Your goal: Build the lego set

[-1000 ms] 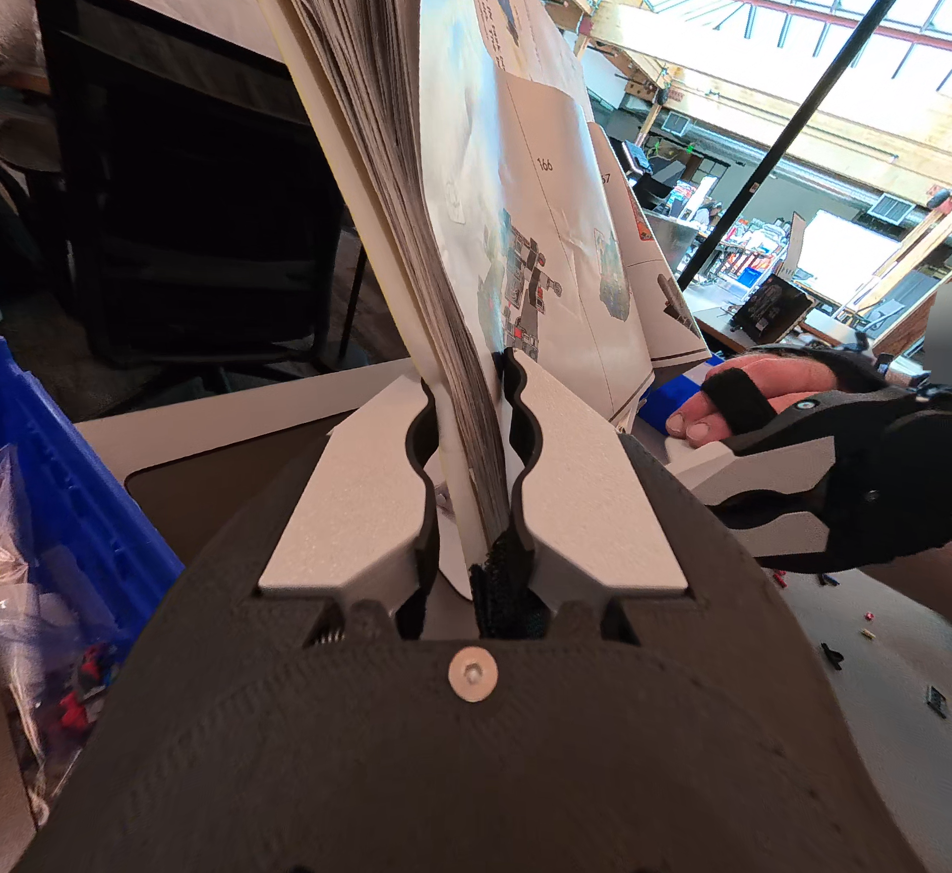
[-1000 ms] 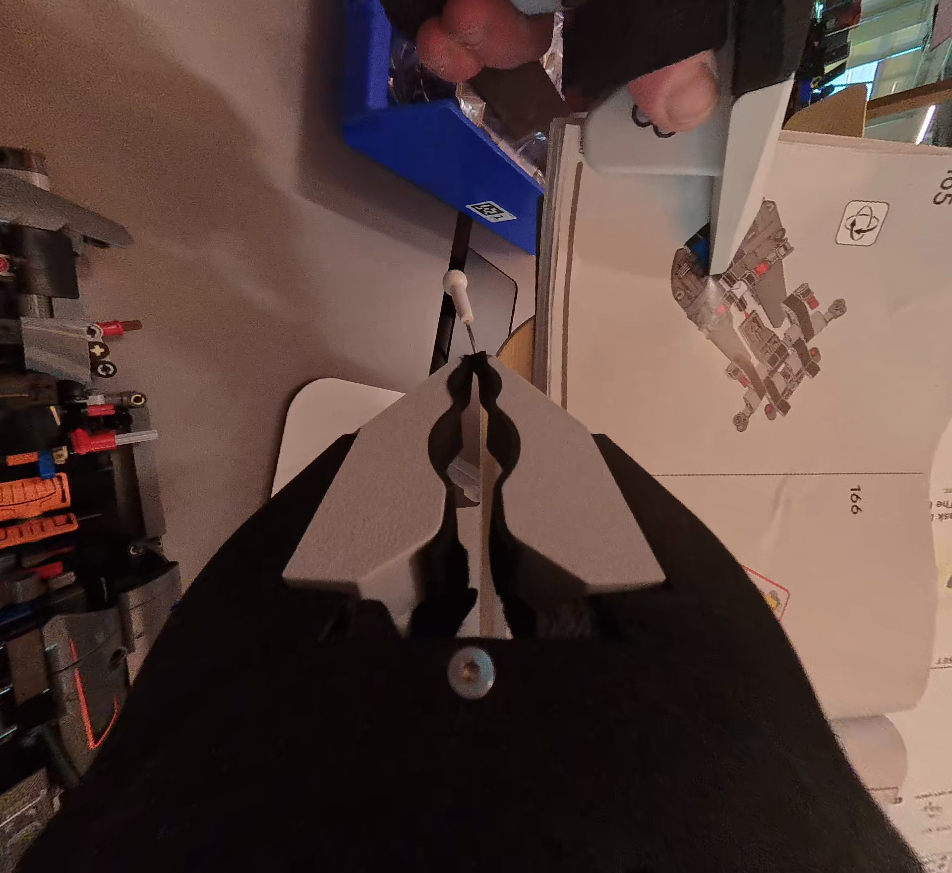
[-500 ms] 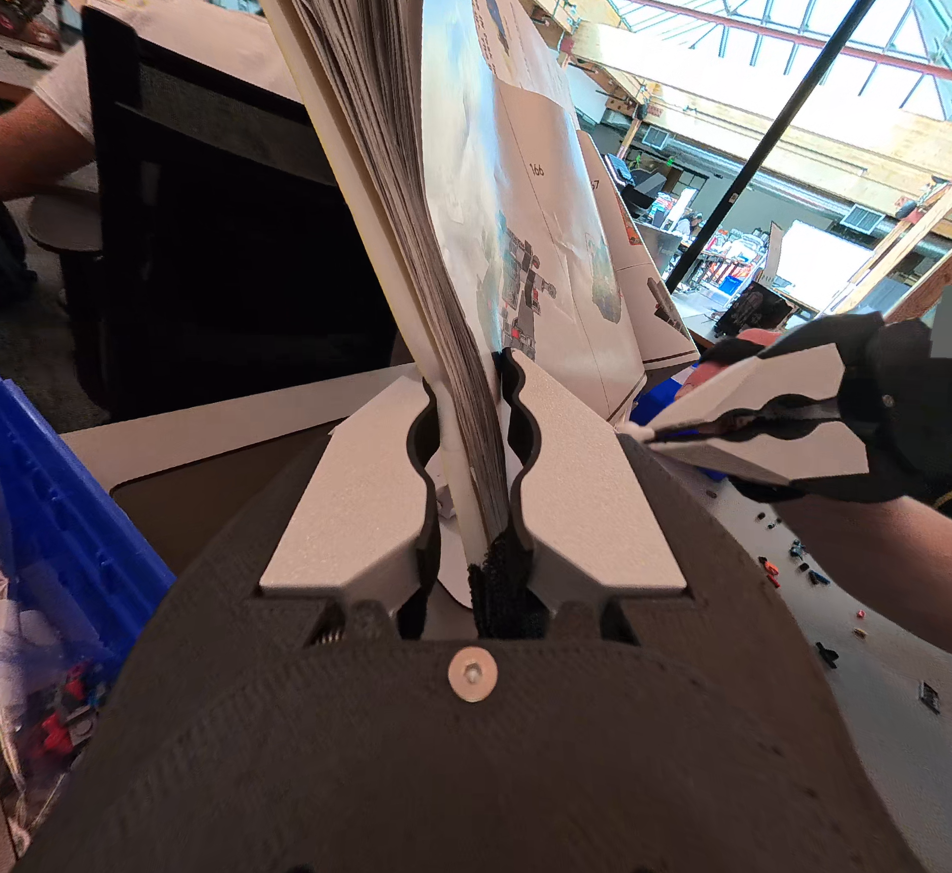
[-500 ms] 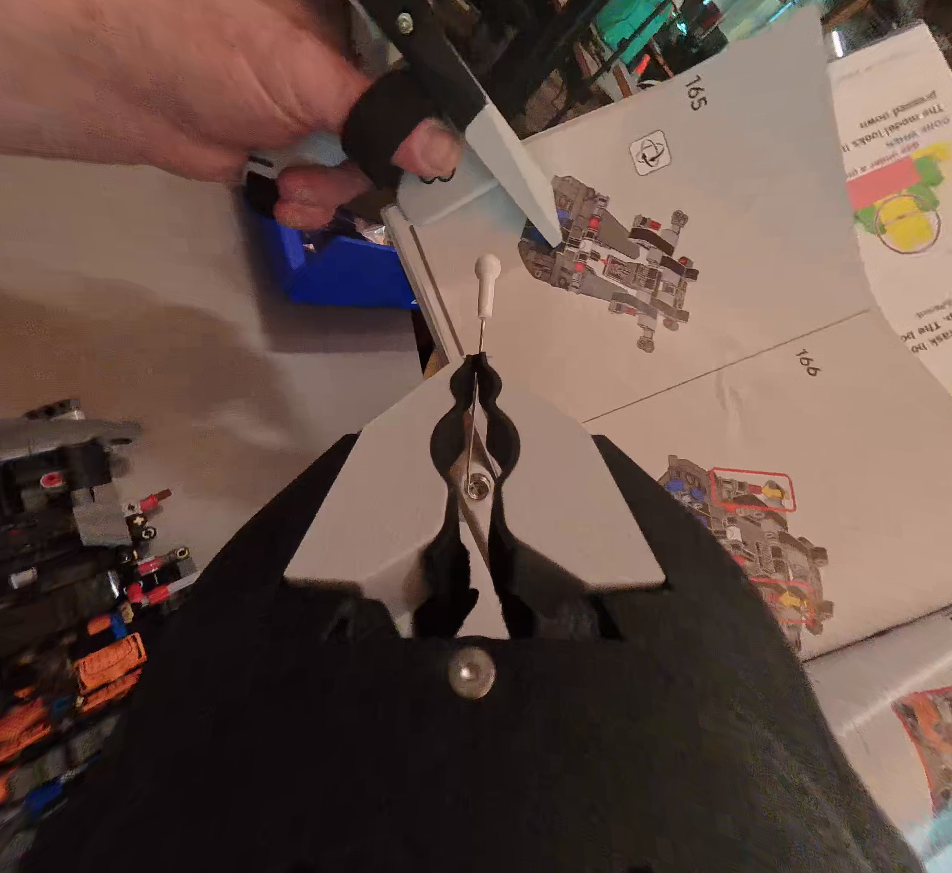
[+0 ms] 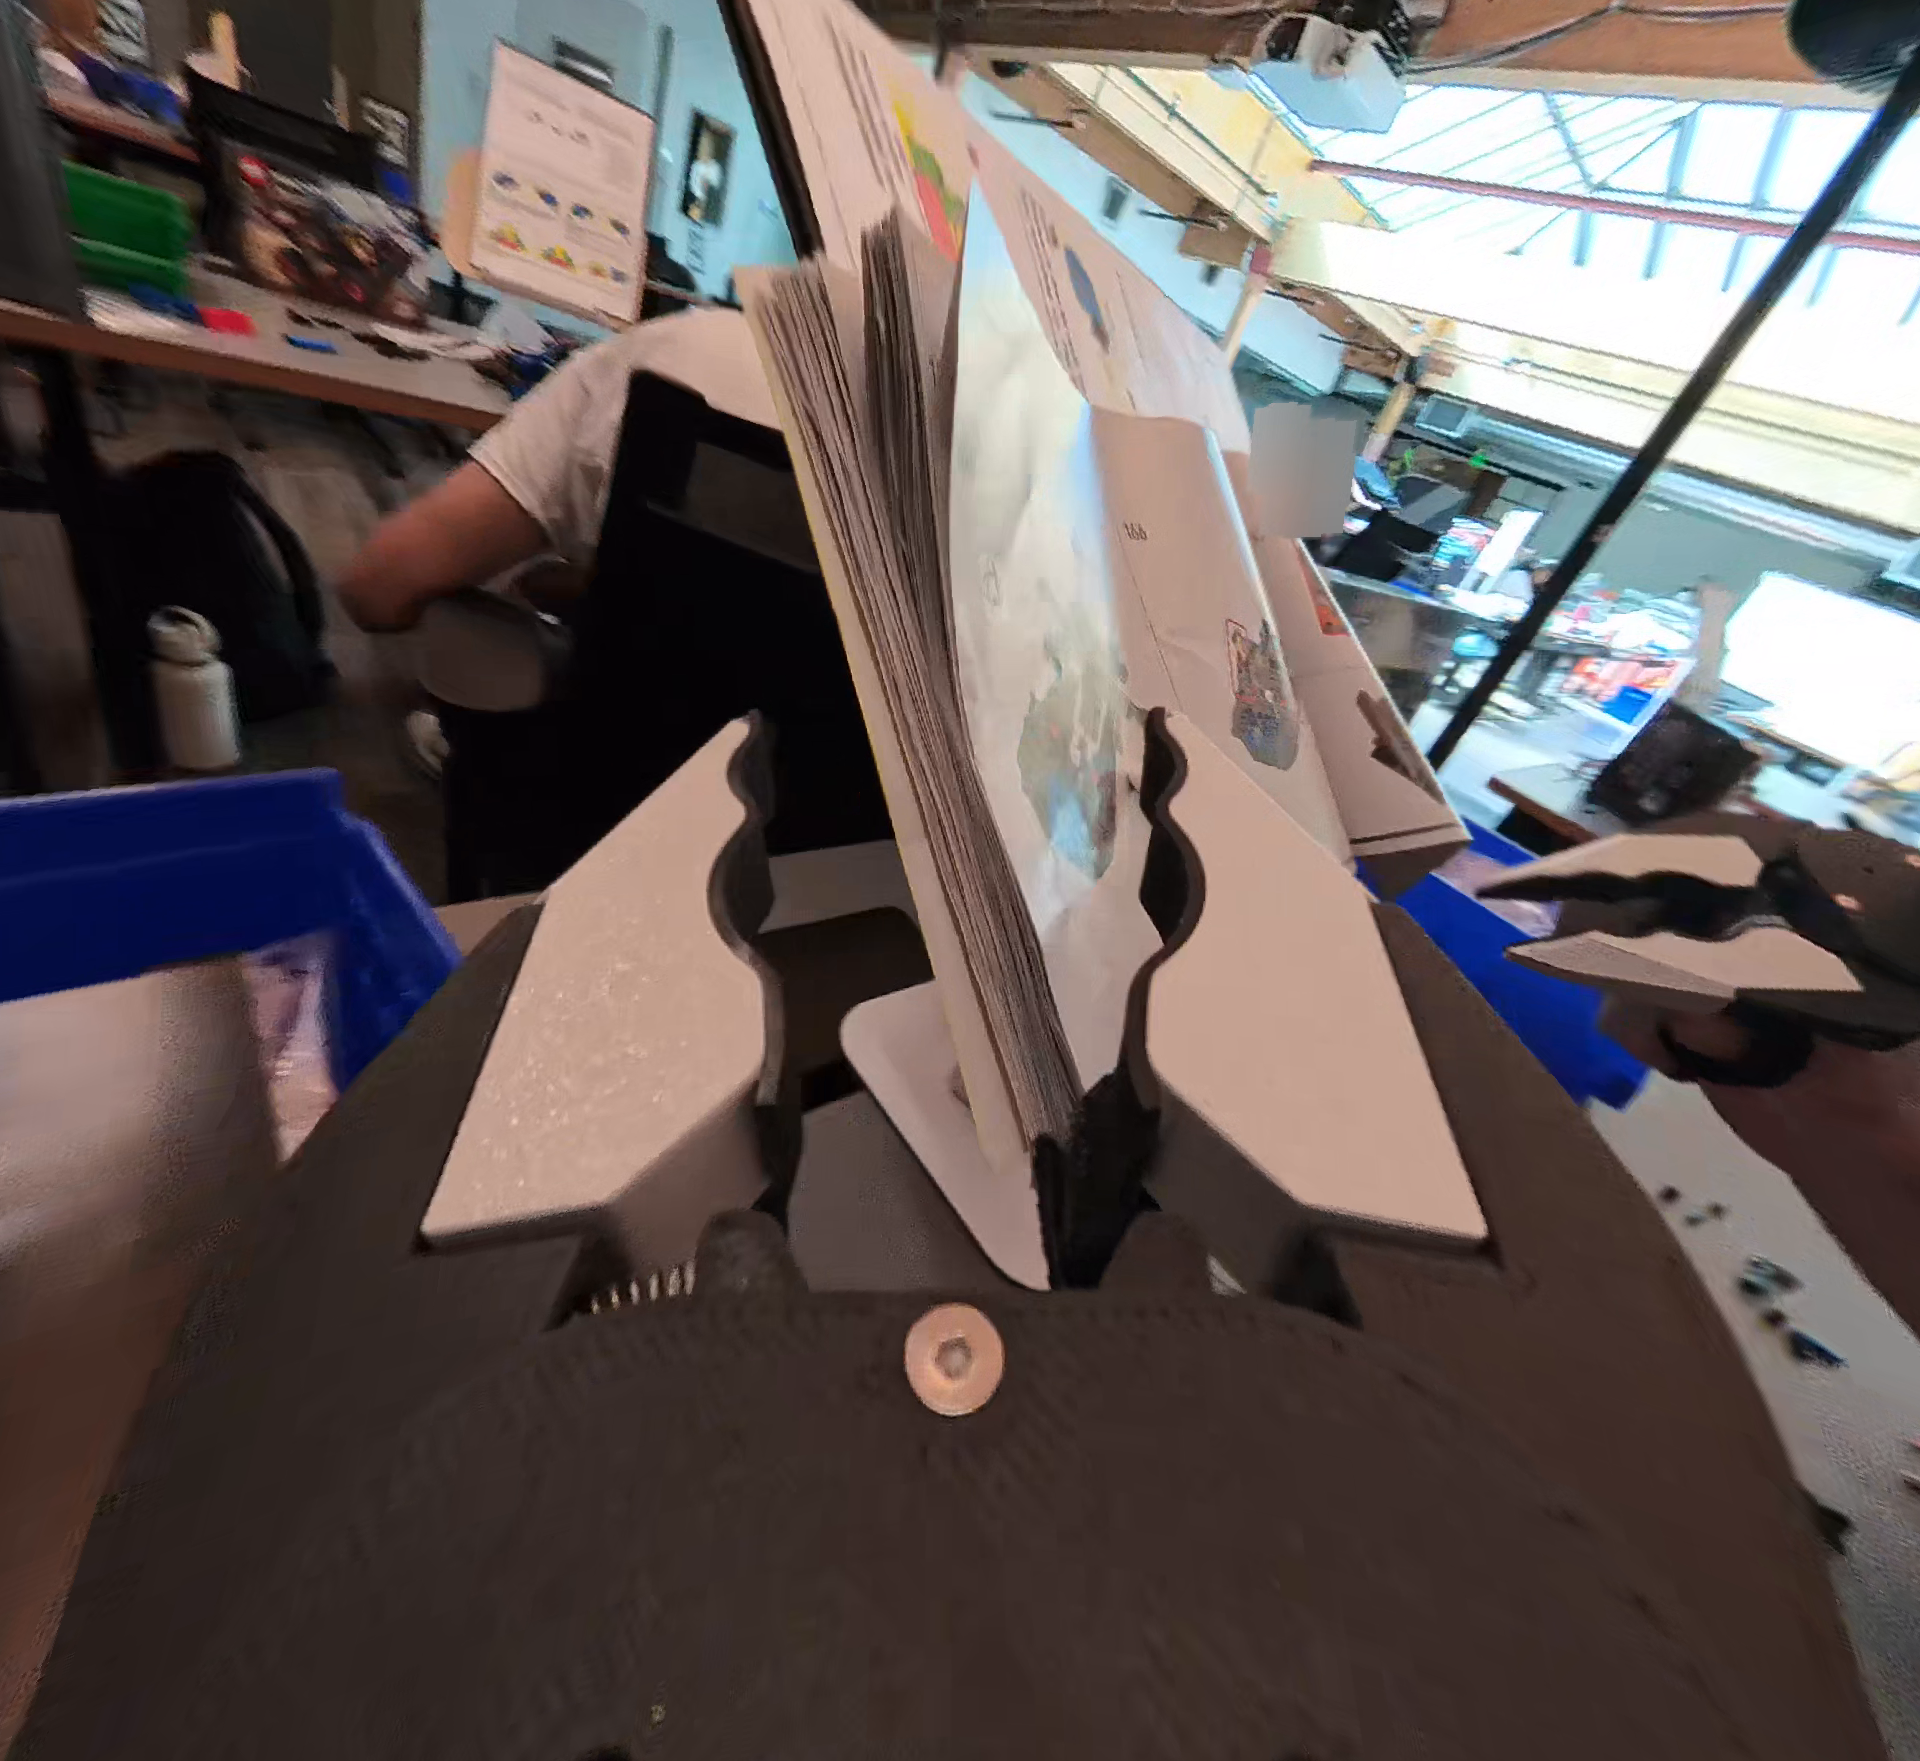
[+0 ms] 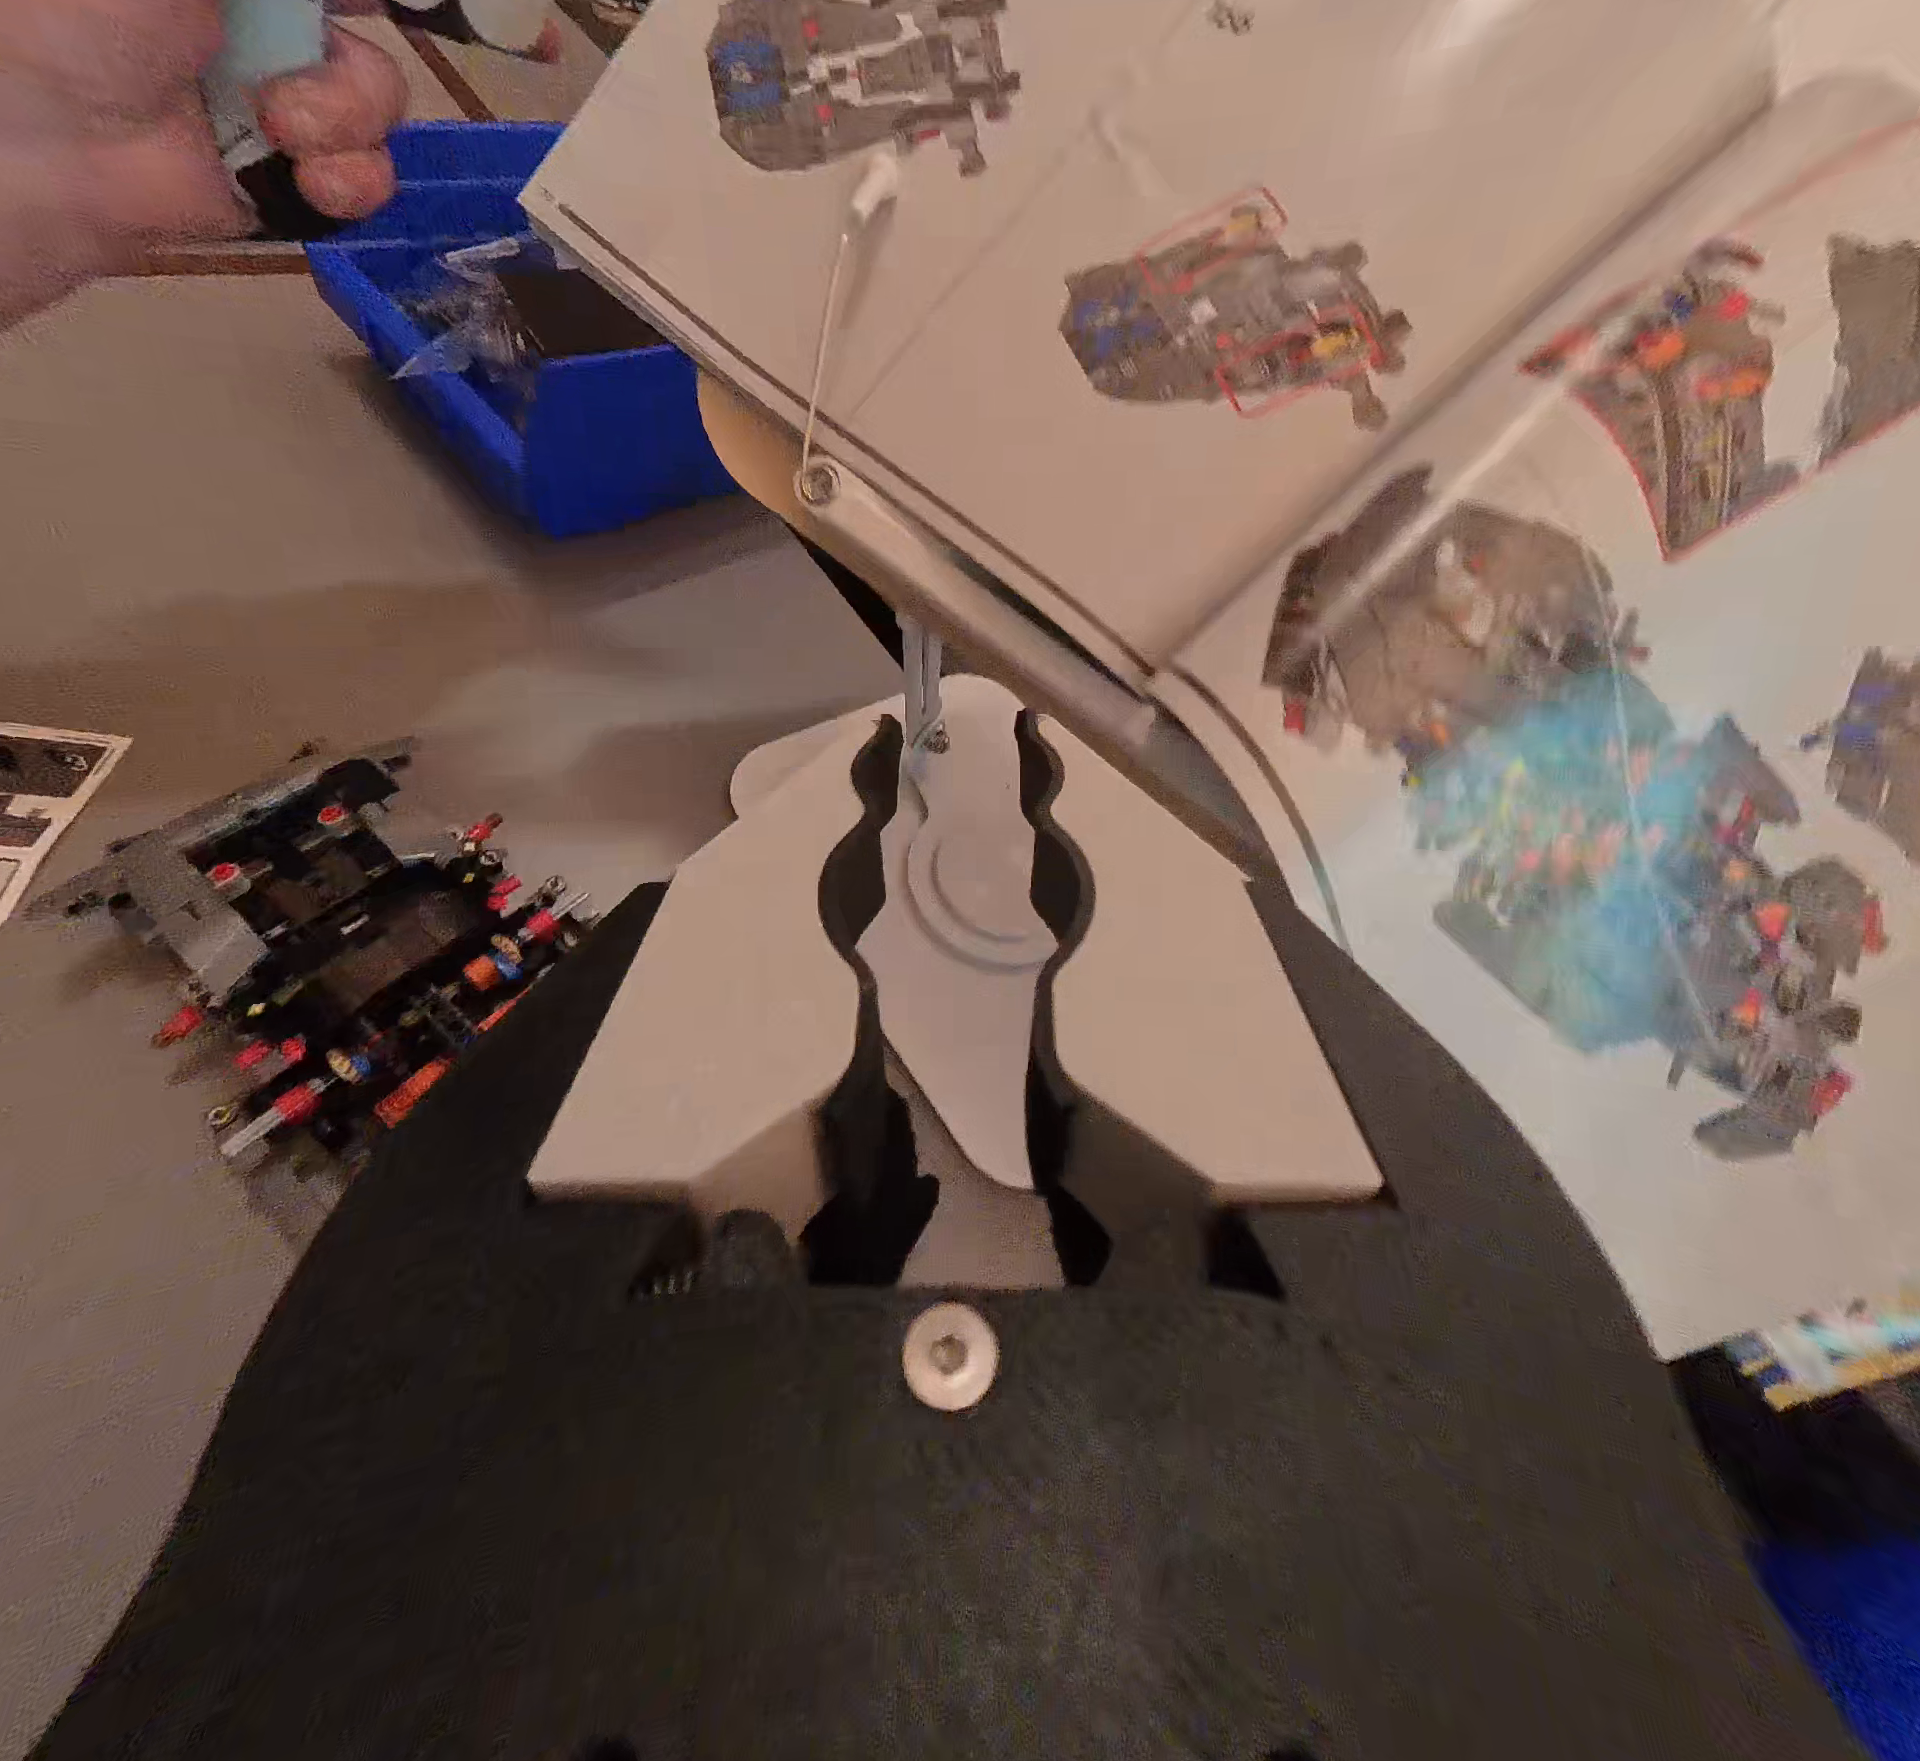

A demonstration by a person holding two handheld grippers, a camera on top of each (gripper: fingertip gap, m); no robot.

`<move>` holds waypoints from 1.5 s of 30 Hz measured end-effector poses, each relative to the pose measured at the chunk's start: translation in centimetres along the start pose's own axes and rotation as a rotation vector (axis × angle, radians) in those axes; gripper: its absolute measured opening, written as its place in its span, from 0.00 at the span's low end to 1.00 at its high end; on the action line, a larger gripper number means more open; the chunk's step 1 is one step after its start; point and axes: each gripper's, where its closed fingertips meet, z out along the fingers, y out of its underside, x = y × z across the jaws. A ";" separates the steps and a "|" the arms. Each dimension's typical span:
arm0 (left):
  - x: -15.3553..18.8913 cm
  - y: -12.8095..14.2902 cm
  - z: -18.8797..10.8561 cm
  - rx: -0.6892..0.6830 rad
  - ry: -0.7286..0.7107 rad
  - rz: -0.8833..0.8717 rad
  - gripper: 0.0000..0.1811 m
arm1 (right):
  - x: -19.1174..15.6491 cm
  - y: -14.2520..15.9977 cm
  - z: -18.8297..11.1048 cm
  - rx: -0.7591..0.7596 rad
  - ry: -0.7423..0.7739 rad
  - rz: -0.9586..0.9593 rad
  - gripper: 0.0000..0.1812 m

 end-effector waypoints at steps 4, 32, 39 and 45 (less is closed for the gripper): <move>3.9 -2.9 -1.7 0.013 -0.076 0.267 0.29 | 2.4 5.9 -3.1 -0.035 0.034 0.203 0.15; 20.3 14.1 20.2 -0.608 0.087 0.967 0.00 | 8.4 11.7 -0.3 -0.073 0.092 0.027 0.01; 20.5 13.8 20.2 -0.588 0.094 0.973 0.00 | 7.6 11.5 -1.3 -0.109 0.038 0.002 0.07; 21.4 12.1 18.8 -0.482 0.140 0.927 0.08 | 9.9 7.9 -4.9 0.042 0.099 0.039 0.22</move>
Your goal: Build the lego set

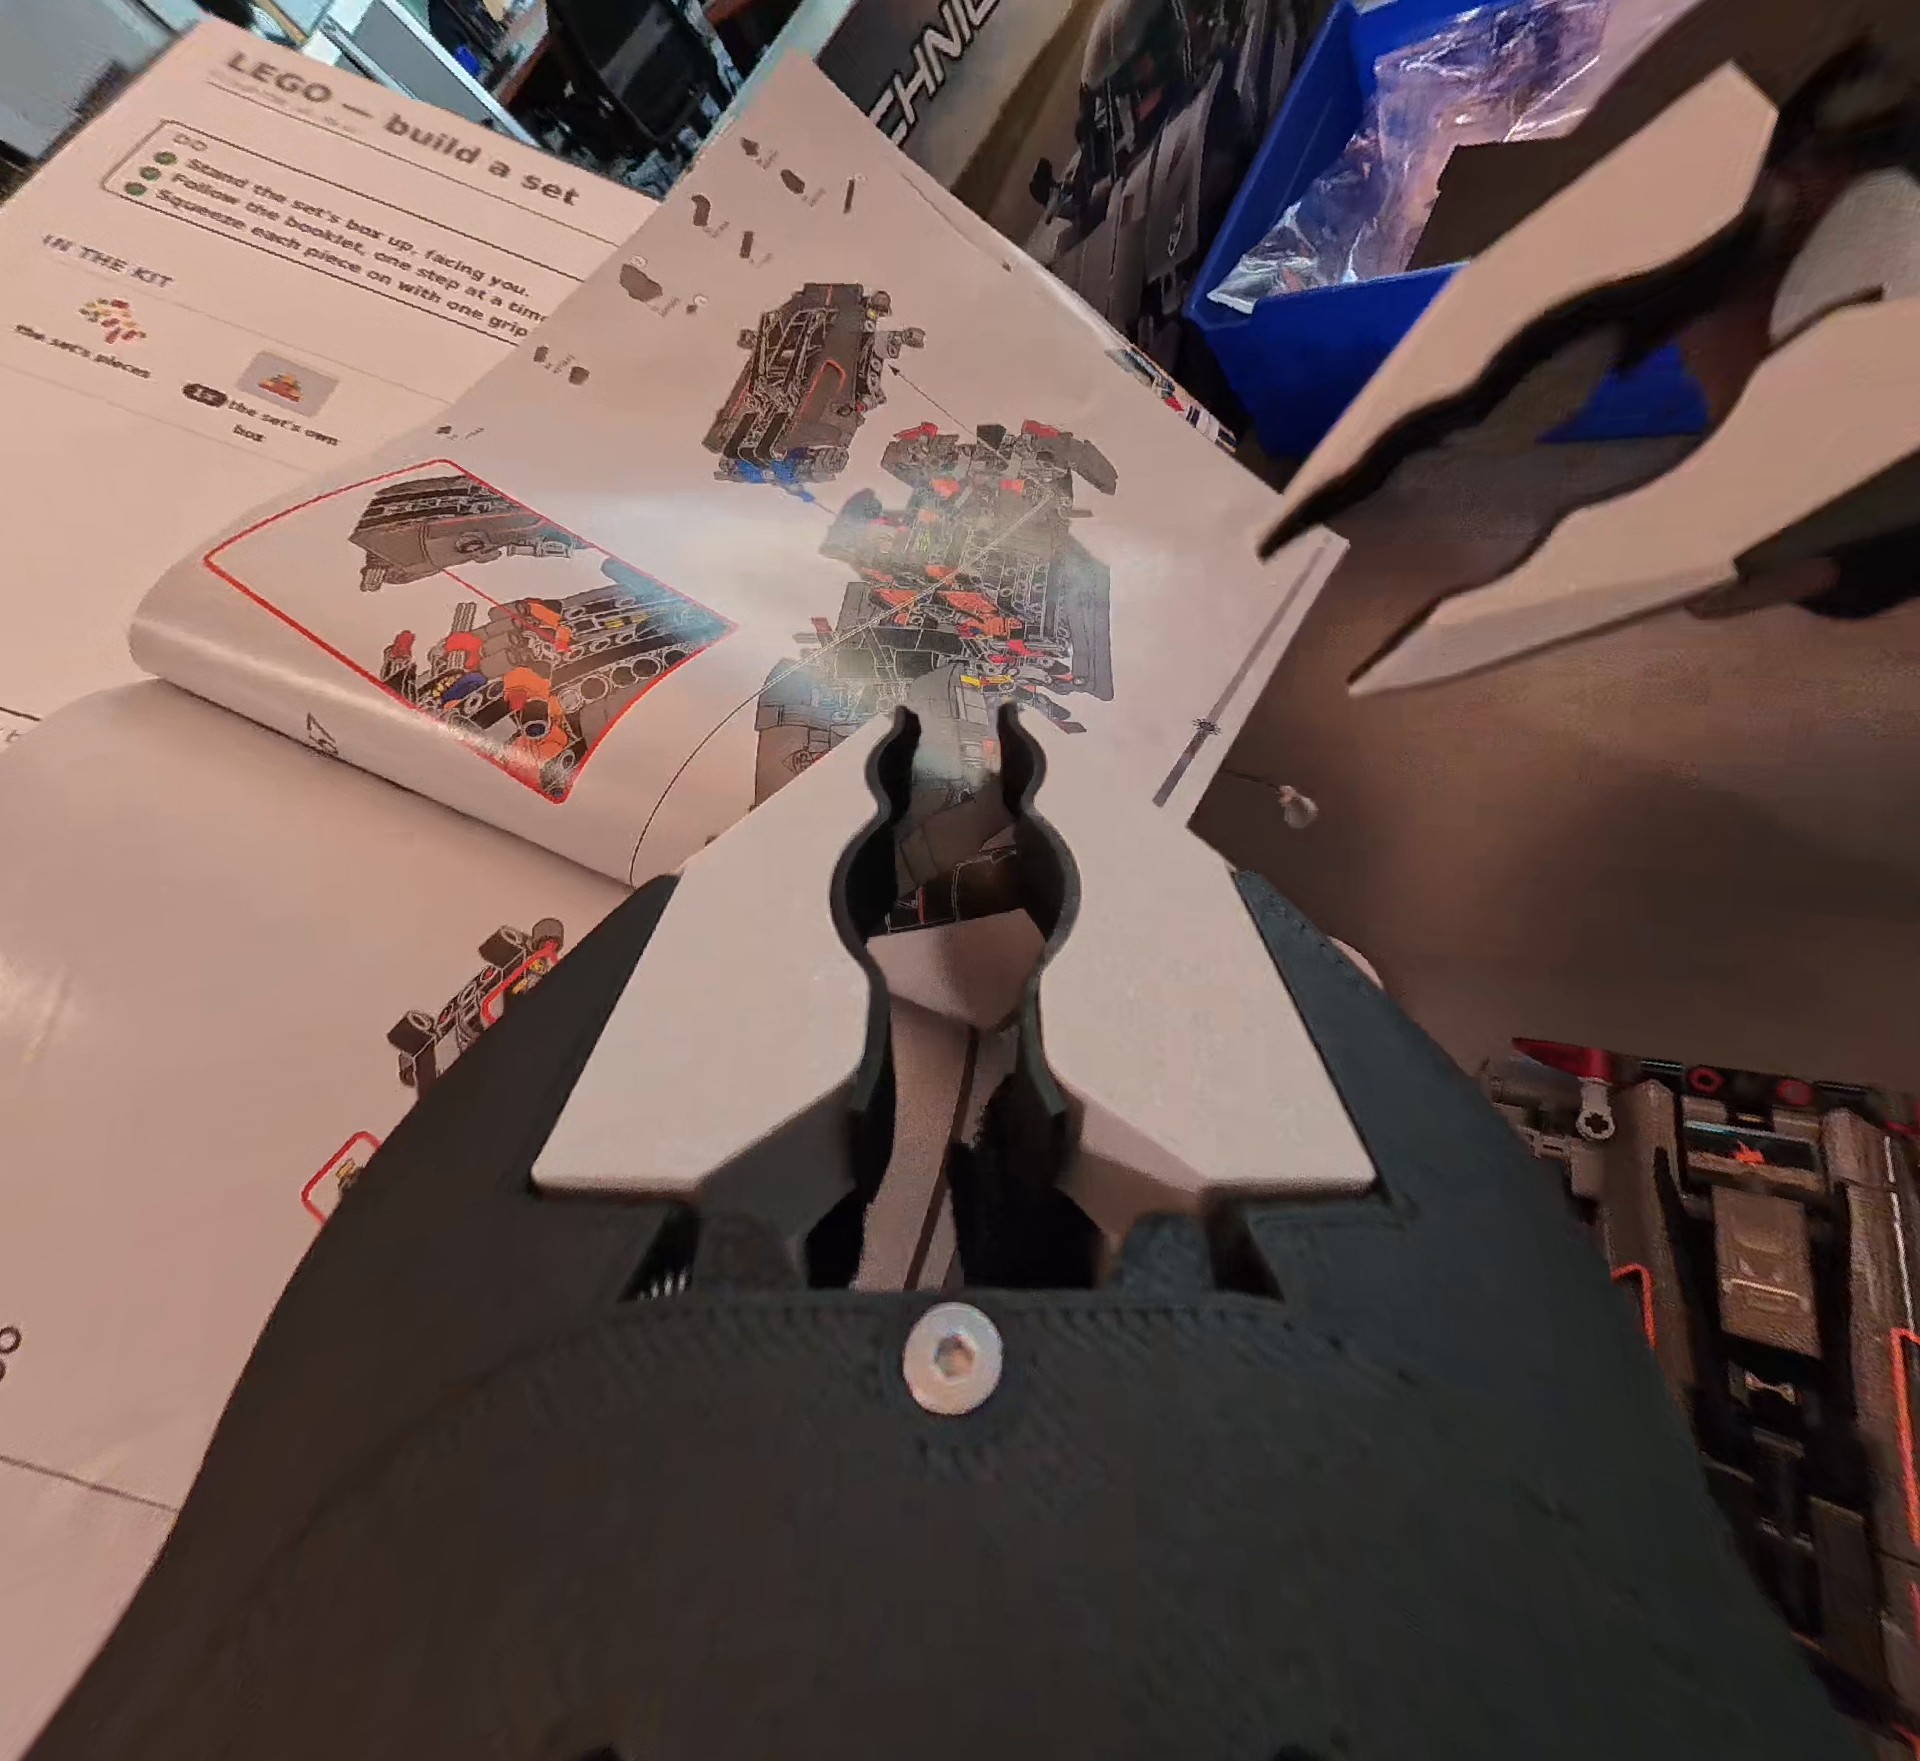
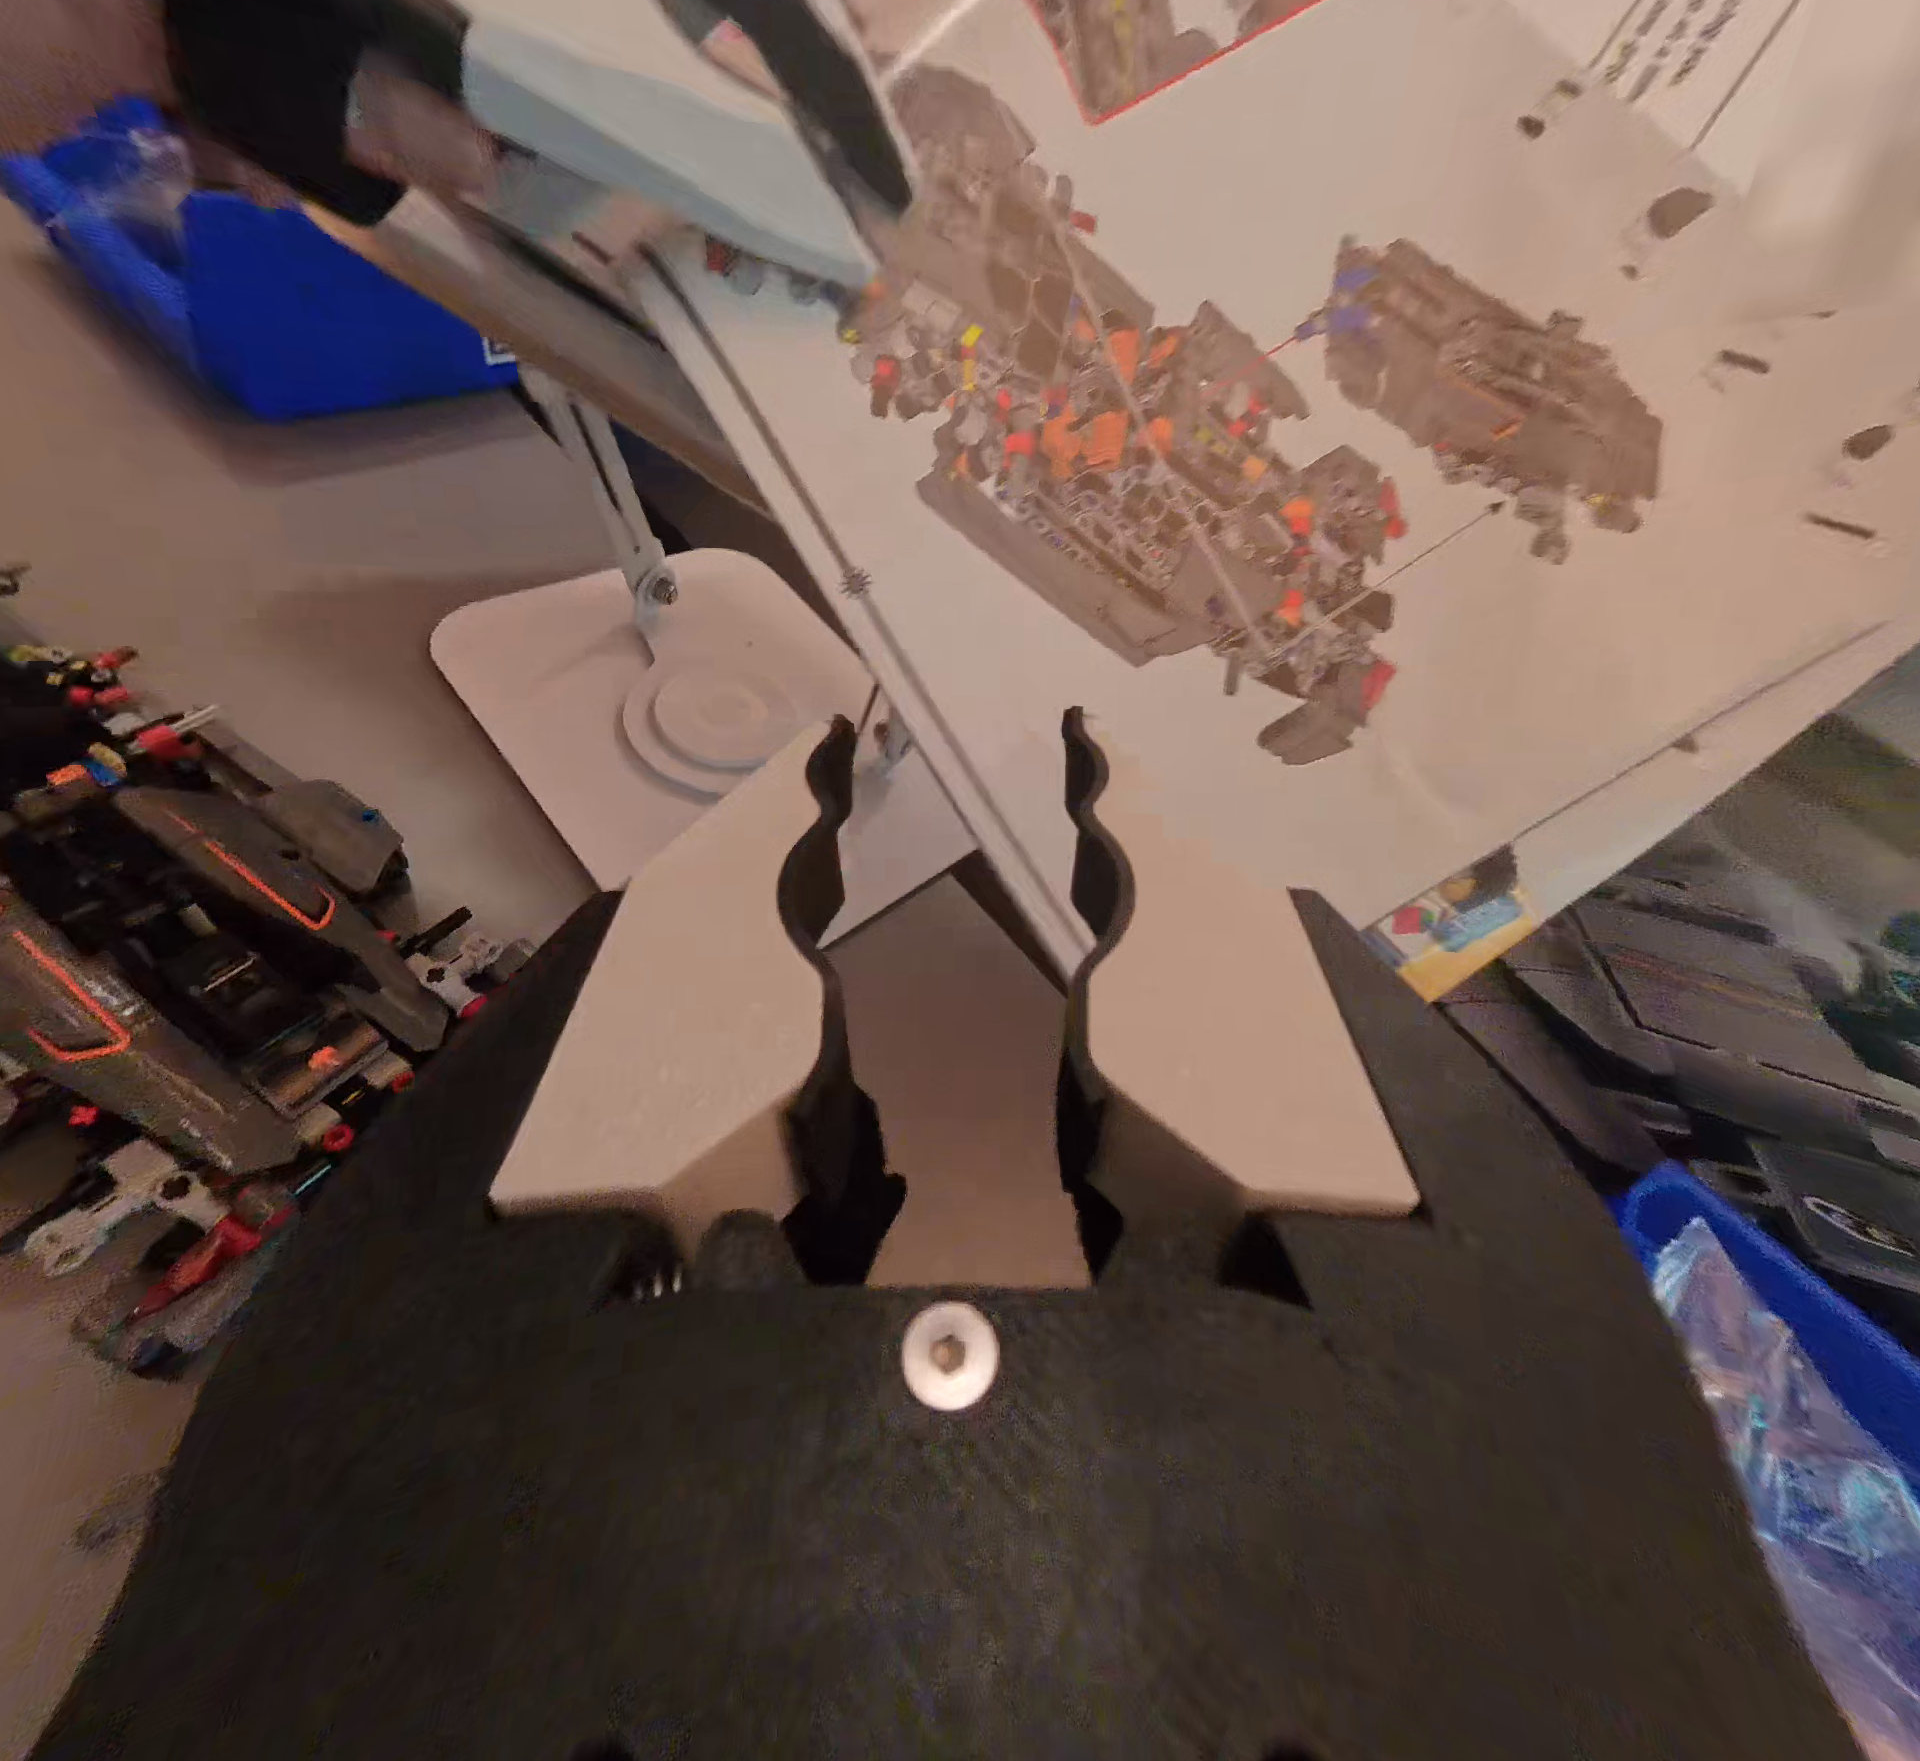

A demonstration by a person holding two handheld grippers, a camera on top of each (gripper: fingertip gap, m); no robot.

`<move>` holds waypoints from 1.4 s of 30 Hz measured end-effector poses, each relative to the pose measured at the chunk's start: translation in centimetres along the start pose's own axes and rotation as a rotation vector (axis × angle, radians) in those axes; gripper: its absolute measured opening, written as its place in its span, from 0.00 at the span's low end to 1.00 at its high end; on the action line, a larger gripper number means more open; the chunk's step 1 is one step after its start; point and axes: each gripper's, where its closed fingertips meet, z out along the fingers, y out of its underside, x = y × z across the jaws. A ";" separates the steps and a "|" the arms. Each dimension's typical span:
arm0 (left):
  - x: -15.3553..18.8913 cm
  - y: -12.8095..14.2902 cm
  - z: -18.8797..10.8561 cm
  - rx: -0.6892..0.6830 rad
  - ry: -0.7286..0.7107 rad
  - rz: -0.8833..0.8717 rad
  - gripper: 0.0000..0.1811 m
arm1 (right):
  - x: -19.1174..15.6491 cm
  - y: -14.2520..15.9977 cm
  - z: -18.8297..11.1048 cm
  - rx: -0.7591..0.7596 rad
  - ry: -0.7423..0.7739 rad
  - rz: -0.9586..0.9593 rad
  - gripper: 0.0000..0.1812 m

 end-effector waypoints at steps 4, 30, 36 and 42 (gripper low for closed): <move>-0.3 0.7 -0.1 -0.023 -0.027 0.006 0.08 | 5.9 -3.0 -0.2 0.086 0.148 -0.003 0.42; -0.8 1.6 0.8 -0.042 -0.005 -0.005 0.06 | 14.5 -1.7 6.6 -0.032 0.040 0.075 0.53; -0.8 1.7 0.9 -0.044 0.001 0.001 0.06 | 13.7 -1.7 6.6 -0.010 -0.021 0.093 0.40; -0.8 1.7 0.9 -0.042 0.002 0.001 0.06 | 12.9 -2.3 5.9 0.018 -0.016 0.039 0.16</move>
